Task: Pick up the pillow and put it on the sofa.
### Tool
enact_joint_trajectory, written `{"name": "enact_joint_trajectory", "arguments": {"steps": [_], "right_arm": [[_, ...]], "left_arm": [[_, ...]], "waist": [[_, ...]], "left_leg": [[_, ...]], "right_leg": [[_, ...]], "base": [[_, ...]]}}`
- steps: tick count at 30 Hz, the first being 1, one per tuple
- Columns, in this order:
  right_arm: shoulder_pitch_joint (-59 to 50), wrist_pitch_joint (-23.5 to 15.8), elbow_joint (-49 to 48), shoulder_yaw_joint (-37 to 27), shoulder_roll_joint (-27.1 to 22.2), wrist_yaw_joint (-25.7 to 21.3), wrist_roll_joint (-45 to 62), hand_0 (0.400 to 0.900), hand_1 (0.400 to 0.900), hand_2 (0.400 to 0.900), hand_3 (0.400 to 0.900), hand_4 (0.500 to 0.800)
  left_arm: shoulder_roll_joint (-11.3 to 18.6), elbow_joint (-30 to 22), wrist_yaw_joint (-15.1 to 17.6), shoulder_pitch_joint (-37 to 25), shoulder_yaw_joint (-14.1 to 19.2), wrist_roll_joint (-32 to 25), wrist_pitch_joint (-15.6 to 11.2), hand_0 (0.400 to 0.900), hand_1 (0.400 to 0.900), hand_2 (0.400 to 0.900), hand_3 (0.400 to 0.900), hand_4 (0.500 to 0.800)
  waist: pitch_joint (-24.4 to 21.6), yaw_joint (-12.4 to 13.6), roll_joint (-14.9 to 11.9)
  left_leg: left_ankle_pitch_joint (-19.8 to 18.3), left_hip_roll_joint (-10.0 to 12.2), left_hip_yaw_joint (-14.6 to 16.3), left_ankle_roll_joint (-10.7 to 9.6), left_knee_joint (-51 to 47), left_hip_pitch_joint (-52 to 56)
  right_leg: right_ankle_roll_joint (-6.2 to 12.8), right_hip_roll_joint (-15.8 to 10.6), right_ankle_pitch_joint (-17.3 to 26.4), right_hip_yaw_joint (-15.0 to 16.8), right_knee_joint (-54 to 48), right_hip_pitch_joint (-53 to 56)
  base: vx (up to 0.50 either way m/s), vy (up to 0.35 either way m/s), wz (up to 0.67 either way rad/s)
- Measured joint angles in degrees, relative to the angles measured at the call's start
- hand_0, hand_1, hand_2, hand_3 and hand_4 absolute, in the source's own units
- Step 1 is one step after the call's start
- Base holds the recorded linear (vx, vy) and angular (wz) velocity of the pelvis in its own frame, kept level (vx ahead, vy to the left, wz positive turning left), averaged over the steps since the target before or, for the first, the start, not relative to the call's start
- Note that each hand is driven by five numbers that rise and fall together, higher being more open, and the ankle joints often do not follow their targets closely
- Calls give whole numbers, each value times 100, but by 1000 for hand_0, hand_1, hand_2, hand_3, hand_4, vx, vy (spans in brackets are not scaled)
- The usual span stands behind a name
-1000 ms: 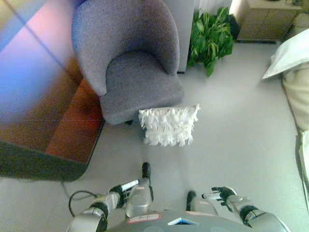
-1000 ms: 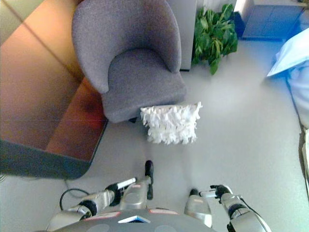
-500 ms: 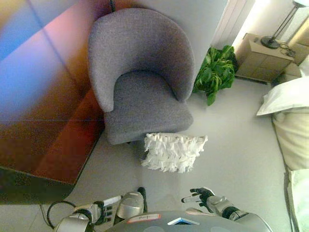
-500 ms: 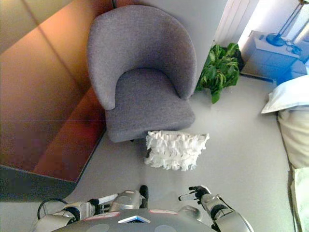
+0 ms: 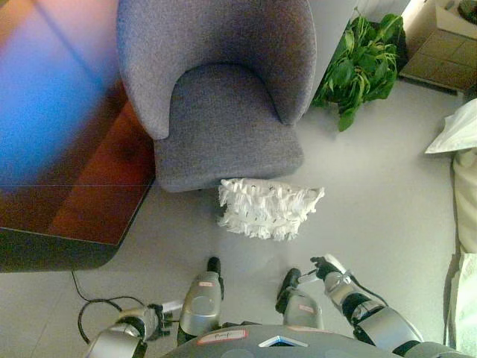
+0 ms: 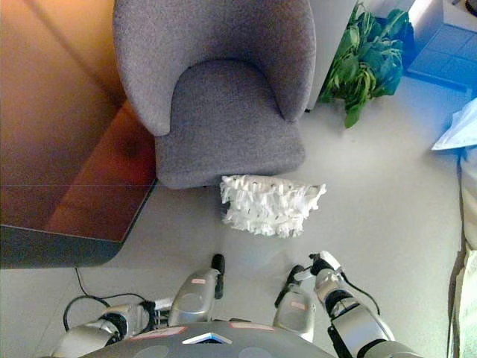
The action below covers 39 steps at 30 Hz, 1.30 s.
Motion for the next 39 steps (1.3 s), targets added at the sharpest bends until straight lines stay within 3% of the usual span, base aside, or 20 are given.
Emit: {"name": "enact_joint_trajectory", "arguments": {"steps": [4,9,16,24,27,39], "right_arm": [[-7,-20,2,0,-253,-274,4,900,900,900,900,800],[-250,-127,-69,24,-190,-572,16,900,900,900,900,800],[-2017,263,-135,498,-609,-740,122,900,900,900,900,800],[-3894,670,-101,906,-1256,-685,352,900,900,900,900,800],[-4239,767,-39,956,-1337,-565,349,900,900,900,900,800],[-4735,1125,115,1405,-1454,-51,170,900,900,900,900,800]], "left_arm": [[-148,-41,-2,75,0,194,20,900,900,900,900,800],[-127,-75,-2,-27,0,388,11,900,900,900,900,800],[-103,-81,-181,-596,-88,305,192,900,900,900,900,800],[91,-255,-189,-996,-93,-313,518,900,900,900,900,800],[86,-300,-165,-1035,-93,-508,634,900,900,900,900,800],[65,-547,-107,-1144,-92,-912,675,900,900,900,900,800]], "waist": [[-1,127,0],[56,273,121],[419,421,544],[1217,499,584],[1295,569,556],[1502,572,668]], "left_leg": [[19,-57,-103,-66,-108,153],[-30,-140,-200,-14,74,99],[-147,-189,-272,91,952,-1000],[-173,-301,-284,211,1675,-2171],[-215,-295,-259,234,1898,-2467],[-275,-339,-258,254,2289,-2991]], "right_leg": [[15,-58,-47,-64,4,175],[43,-147,-66,-156,58,261],[82,-354,-172,6,848,-808],[45,-629,-194,192,1665,-2020],[16,-638,-249,322,1920,-2386],[-36,-748,-404,507,2546,-3046]], "base": [[130,-55,15],[67,-25,4],[-148,20,-1],[-82,14,-1],[-39,20,-5],[-6,21,5]]}}
